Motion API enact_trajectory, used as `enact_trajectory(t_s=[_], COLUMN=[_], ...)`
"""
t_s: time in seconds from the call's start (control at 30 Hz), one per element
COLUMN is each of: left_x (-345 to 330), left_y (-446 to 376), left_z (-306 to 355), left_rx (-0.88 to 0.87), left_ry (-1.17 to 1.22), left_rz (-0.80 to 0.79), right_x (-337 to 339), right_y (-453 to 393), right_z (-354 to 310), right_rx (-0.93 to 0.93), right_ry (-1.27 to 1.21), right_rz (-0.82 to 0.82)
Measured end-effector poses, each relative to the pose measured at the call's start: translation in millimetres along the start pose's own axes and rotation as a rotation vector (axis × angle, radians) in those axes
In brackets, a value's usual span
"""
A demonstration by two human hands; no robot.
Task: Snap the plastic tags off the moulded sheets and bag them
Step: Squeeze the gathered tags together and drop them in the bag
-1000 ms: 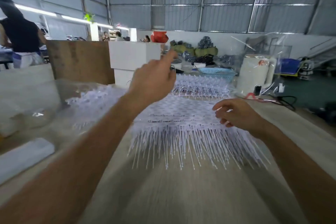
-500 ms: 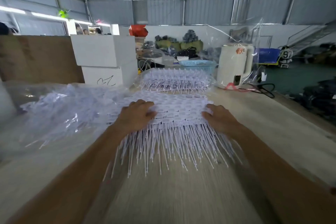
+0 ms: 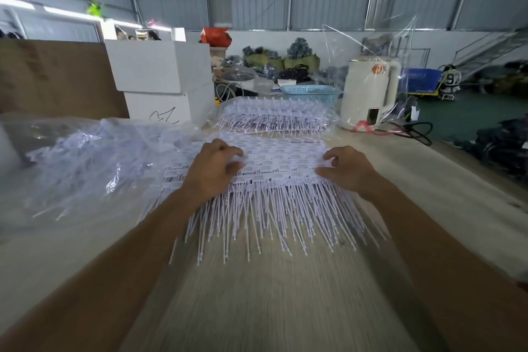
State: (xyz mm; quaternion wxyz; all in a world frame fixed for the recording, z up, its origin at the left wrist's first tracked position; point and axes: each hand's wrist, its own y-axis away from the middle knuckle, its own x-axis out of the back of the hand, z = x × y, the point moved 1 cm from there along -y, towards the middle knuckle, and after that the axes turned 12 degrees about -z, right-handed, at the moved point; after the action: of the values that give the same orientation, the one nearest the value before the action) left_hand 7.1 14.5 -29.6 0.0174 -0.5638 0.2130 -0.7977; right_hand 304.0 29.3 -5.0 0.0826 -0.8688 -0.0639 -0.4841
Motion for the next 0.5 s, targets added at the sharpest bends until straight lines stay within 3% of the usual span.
enact_trajectory(t_s=[0.13, 0.23, 0.5], left_x=[-0.2, 2.7, 6.1], left_y=[3.5, 3.4, -4.9], left_z=[6.6, 13.0, 27.9], left_rx=[-0.108, -0.148, -0.218], left_ry=[0.075, 0.126, 0.123], left_rz=[-0.009, -0.126, -0.226], right_x=[7.8, 12.8, 23.8], right_y=[1.4, 1.8, 5.0], right_z=[-0.2, -1.1, -3.7], right_rx=[0.047, 0.081, 0.123], right_ry=[0.086, 0.113, -0.001], right_rz=[0.049, 0.072, 0.080])
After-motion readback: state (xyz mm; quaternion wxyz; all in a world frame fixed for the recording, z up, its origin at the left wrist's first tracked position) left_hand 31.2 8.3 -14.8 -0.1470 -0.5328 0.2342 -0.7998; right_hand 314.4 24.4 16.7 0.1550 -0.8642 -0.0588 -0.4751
